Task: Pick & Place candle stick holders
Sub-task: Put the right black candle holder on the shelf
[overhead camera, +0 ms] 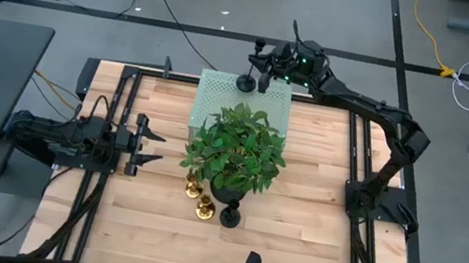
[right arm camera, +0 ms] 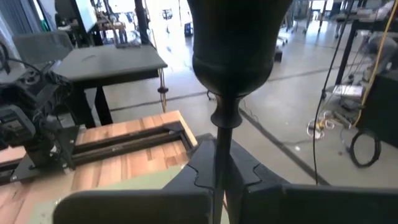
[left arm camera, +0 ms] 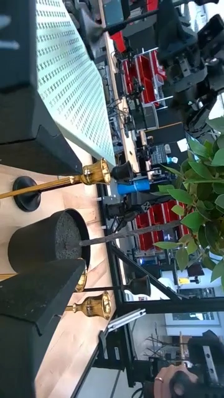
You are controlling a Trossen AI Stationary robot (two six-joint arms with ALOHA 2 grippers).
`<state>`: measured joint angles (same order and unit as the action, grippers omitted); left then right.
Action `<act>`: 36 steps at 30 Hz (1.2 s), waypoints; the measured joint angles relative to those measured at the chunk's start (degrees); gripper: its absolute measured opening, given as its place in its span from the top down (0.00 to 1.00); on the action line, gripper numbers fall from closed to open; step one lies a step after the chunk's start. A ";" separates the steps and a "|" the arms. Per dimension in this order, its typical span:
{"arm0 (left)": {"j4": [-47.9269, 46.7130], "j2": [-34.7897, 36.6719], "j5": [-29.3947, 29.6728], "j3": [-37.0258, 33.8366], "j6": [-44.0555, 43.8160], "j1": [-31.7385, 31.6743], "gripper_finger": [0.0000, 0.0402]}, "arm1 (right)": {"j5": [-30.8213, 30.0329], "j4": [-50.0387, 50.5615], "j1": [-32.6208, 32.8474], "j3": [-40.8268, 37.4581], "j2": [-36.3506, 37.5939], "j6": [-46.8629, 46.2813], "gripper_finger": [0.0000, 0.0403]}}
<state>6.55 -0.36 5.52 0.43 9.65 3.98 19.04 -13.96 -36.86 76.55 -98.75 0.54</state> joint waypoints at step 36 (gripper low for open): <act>-0.02 0.00 0.02 0.00 -0.02 0.01 0.42 | -2.05 4.46 0.20 -0.02 -0.41 1.90 0.89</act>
<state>6.52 -0.36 5.54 0.43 9.63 3.99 16.99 -9.50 -36.67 76.53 -99.15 2.44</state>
